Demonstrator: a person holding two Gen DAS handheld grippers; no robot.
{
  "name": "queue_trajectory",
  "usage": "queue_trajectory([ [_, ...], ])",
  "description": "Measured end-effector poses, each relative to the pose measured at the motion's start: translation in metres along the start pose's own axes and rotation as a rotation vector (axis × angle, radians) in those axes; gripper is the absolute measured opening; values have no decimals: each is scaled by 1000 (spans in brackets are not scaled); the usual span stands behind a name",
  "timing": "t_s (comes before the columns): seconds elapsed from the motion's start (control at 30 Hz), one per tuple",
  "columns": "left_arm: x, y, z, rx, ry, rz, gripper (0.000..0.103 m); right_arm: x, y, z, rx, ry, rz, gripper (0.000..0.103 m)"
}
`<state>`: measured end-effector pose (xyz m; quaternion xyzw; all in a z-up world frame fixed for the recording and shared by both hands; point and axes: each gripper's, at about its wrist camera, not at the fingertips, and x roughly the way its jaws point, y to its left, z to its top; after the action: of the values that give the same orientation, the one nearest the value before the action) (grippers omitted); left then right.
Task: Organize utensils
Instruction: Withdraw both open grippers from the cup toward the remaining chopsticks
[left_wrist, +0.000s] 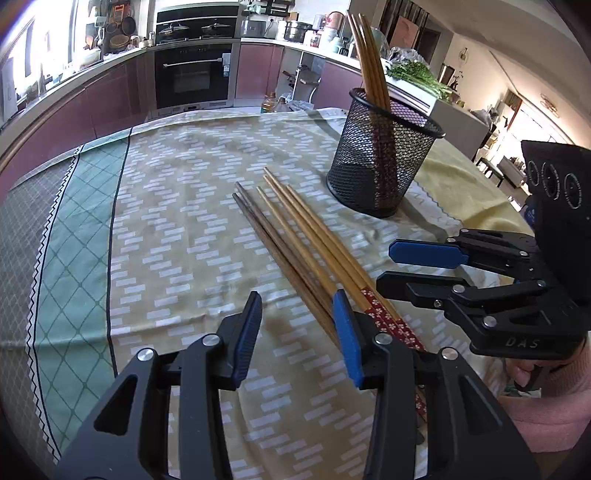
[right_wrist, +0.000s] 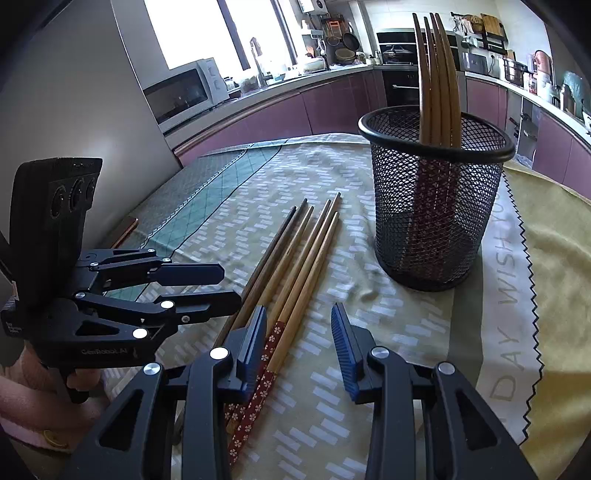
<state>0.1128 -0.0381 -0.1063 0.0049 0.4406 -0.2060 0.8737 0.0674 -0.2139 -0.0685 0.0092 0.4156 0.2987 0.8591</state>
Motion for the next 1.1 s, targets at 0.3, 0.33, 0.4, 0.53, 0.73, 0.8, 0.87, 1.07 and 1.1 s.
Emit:
queue_trajectory([
  [0.3,8,0,4,7,22,9,35,3,-1,-2,-2,5,-12,35],
  [0.33,8,0,4,6,24,9,35,3,-1,-2,-2,7,-13,35],
  [0.4,8,1,4,9,26,11,33,4,-1,-2,-3,9,-13,35],
  [0.53,7,4,4,8,36,11,29,6,-1,-3,-5,15,-15,35],
  [0.73,8,5,3,12,44,9,27,6,0,-2,-15,20,-27,35],
  [0.8,8,6,4,12,44,9,26,8,1,-2,-22,21,-42,34],
  [0.87,9,6,5,13,45,8,25,9,1,-1,-23,25,-50,31],
  [1.07,9,6,6,17,48,7,21,9,1,1,-38,34,-76,26],
  [1.1,9,7,6,16,50,4,21,9,1,1,-39,37,-77,25],
])
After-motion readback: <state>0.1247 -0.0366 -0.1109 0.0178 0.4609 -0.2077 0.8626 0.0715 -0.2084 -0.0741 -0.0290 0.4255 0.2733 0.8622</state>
